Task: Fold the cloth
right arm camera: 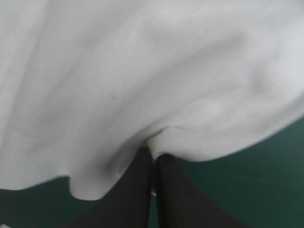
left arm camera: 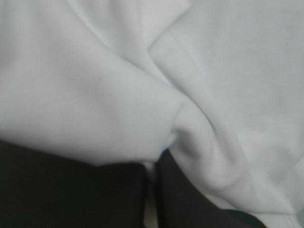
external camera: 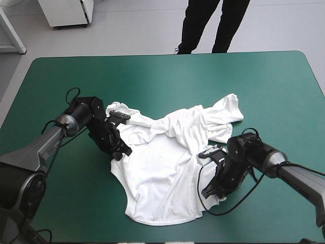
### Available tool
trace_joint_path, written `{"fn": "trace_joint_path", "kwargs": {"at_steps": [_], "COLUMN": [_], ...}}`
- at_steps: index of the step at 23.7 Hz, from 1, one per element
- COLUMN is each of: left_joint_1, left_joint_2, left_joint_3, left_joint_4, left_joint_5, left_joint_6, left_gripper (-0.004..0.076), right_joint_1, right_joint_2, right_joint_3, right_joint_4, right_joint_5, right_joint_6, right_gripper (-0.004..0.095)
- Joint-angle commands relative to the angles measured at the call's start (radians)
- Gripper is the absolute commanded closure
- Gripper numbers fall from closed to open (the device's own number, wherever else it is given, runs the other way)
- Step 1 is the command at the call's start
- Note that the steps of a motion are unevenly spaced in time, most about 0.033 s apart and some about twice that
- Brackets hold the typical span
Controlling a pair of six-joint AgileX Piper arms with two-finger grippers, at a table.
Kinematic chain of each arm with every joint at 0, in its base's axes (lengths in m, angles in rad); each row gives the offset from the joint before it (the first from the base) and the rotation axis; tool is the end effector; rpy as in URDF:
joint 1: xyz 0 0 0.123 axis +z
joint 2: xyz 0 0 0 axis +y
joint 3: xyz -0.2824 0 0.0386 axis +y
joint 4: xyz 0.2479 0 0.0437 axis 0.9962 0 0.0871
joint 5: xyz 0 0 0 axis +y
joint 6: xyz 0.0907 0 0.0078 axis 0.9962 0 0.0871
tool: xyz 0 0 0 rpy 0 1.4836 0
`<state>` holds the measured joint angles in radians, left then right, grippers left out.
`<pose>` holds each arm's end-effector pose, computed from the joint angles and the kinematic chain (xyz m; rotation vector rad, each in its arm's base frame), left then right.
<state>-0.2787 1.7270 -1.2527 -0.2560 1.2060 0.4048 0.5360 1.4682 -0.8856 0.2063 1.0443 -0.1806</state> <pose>0.3031 -0.1091 0.2332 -0.9034 -2.9781 0.3736 0.2016 0.1385 0.2184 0.9472 -2.9803 -0.2862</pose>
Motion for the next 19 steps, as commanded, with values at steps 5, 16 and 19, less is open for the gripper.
{"fn": "trace_joint_path", "kwargs": {"at_steps": [5, 16, 19], "left_joint_1": [-0.008, -0.010, -0.010], "left_joint_2": [-0.406, -0.732, -0.734], "left_joint_3": [-0.113, -0.650, -0.766], "left_joint_4": [-0.043, -0.116, -0.174], "left_joint_5": [0.084, 0.081, 0.081], "left_joint_6": [-0.063, -0.054, -0.056], "left_gripper": [0.0733, 0.0733, 0.0733], "right_joint_1": [-0.005, -0.005, -0.005], "right_joint_2": [-0.227, -0.434, -0.473], "right_joint_3": [-0.528, -0.972, -1.050], "right_joint_4": [-0.341, -0.341, -0.335], "right_joint_5": [0.173, 0.173, 0.173], "right_joint_6": [0.153, 0.137, 0.135], "right_gripper": [0.0927, 0.0921, 0.0921]}}
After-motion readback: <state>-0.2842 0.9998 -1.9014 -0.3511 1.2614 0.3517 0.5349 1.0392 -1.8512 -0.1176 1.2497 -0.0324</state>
